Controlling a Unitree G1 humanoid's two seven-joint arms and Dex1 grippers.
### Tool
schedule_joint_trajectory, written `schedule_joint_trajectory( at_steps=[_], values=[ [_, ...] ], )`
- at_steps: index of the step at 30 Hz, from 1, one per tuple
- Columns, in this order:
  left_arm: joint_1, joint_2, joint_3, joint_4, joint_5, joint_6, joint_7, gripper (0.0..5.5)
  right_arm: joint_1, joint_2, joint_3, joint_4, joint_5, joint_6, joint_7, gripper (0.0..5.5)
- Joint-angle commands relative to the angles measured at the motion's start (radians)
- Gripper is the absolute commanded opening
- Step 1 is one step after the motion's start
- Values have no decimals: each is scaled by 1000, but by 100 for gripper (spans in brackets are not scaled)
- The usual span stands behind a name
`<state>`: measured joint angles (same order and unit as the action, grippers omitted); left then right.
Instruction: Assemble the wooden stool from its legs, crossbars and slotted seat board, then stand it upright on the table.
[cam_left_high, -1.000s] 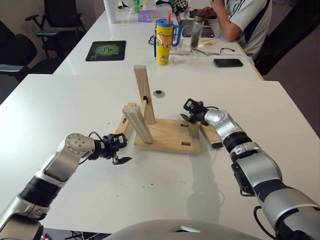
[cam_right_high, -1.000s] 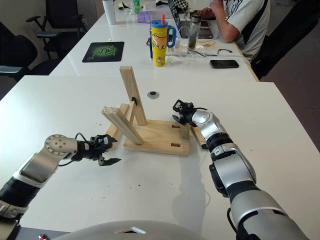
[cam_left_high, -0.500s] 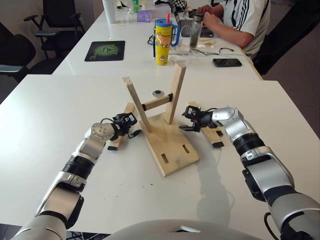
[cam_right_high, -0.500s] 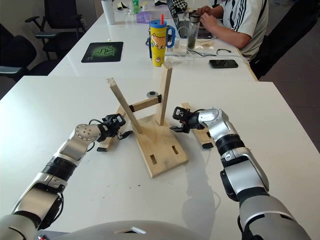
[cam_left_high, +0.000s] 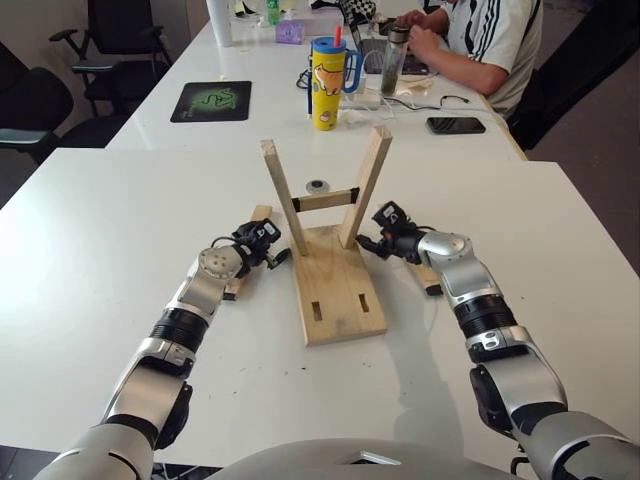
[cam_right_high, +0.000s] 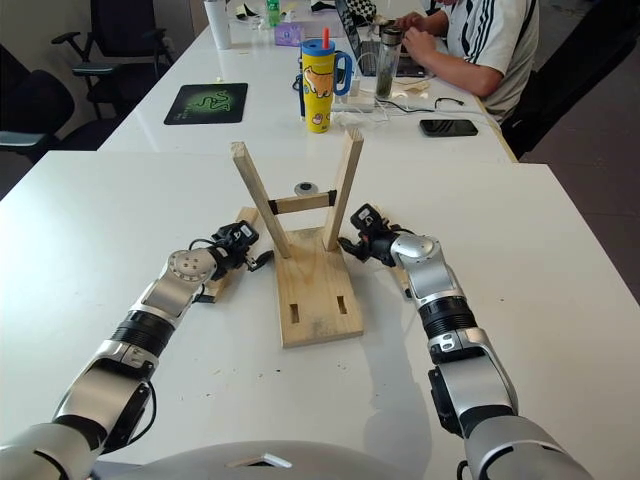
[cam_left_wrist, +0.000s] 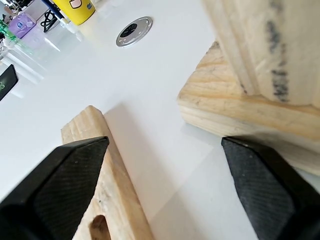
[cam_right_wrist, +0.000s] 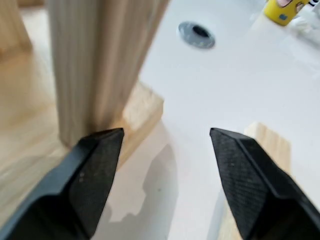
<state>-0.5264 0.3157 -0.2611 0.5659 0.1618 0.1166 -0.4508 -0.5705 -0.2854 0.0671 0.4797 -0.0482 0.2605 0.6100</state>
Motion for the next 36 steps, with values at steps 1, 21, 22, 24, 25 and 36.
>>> schedule_joint_trajectory(
  at_steps=[1, 21, 22, 24, 25, 36],
  values=[
    [-32, -38, 47, -20, -33, -29, 28, 419, 29, 4, -136, -146, 94, 46, -105, 322],
    [259, -59, 205, -456, -162, 160, 107, 419, 347, -214, -113, -254, 84, 184, -47, 322],
    [261, -60, 205, -459, -163, 163, 107, 419, 354, -215, -106, -256, 86, 183, -42, 322],
    [264, -62, 204, -466, -163, 168, 109, 419, 365, -214, -94, -271, 96, 180, -27, 322],
    [265, -64, 203, -468, -163, 169, 109, 419, 370, -210, -89, -287, 107, 179, -15, 322],
    [278, -78, 195, -488, -157, 177, 120, 419, 303, -176, -130, -273, 133, 251, -116, 322]
  ],
)
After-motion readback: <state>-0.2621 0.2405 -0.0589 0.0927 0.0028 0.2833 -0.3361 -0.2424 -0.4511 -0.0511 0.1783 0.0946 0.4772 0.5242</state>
